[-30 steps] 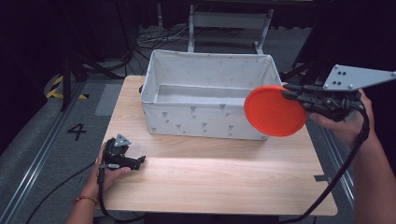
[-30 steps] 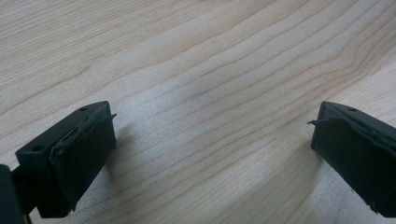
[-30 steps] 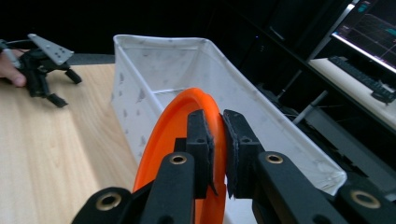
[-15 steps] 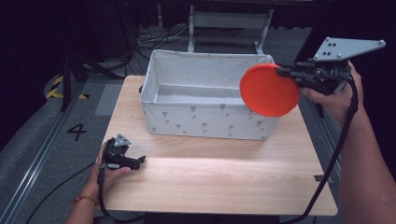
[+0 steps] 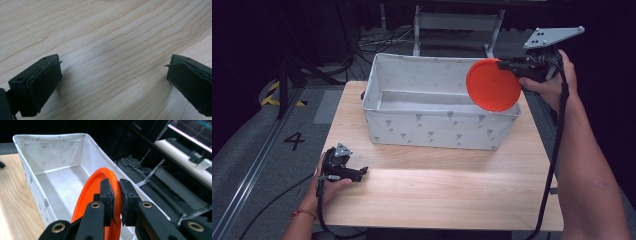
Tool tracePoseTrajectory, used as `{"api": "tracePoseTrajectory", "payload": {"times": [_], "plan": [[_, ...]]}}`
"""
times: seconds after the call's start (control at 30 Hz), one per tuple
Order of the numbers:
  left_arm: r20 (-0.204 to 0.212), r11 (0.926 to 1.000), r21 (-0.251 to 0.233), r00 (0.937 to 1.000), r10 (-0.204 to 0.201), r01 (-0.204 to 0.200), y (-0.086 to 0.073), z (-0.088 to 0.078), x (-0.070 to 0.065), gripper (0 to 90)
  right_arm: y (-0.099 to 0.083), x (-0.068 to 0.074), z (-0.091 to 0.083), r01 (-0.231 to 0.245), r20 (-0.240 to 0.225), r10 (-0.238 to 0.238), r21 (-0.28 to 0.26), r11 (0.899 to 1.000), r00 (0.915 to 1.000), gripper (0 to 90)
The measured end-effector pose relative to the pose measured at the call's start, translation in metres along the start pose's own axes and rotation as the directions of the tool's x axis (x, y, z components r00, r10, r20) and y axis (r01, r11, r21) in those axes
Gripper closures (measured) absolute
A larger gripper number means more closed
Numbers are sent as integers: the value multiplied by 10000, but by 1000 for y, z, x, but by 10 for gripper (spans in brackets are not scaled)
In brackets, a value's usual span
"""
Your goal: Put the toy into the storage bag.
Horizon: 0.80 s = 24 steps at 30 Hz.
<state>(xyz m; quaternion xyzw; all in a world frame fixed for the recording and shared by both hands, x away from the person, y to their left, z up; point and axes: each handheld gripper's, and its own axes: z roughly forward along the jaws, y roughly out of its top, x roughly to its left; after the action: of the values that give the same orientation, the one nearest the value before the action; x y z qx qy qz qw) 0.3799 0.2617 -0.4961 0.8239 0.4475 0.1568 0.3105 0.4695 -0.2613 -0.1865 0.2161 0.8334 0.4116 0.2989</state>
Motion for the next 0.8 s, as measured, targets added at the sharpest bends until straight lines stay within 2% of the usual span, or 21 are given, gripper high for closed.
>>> {"api": "tracePoseTrajectory", "payload": {"times": [0.1, 0.37, 0.53, 0.67, 0.8], "plan": [[-3, 10000, -3, 10000, -3, 3, 0, 0, 0, 2, -4, -5, 14, 35, -23, -34, 377, 9993, 10000, 821], [-41, 10000, 55, 10000, -36, 36, 1, 0, 0, 2, -18, -13, 46, -245, -260, 271, 966, 9950, 9993, 820], [-41, 10000, 46, 10000, -37, 37, 1, 0, 0, 2, -24, -12, 62, -167, -431, 224, 1289, 9915, 9988, 821], [-38, 10000, 51, 10000, -49, 49, 1, 0, 0, 2, -30, -10, 75, -148, -734, 270, 1625, 9866, 9969, 820], [-31, 10000, 49, 10000, -27, 27, 1, 0, 0, 2, -39, -7, 90, 129, -1143, 107, 2040, 9789, 9934, 820]]}}
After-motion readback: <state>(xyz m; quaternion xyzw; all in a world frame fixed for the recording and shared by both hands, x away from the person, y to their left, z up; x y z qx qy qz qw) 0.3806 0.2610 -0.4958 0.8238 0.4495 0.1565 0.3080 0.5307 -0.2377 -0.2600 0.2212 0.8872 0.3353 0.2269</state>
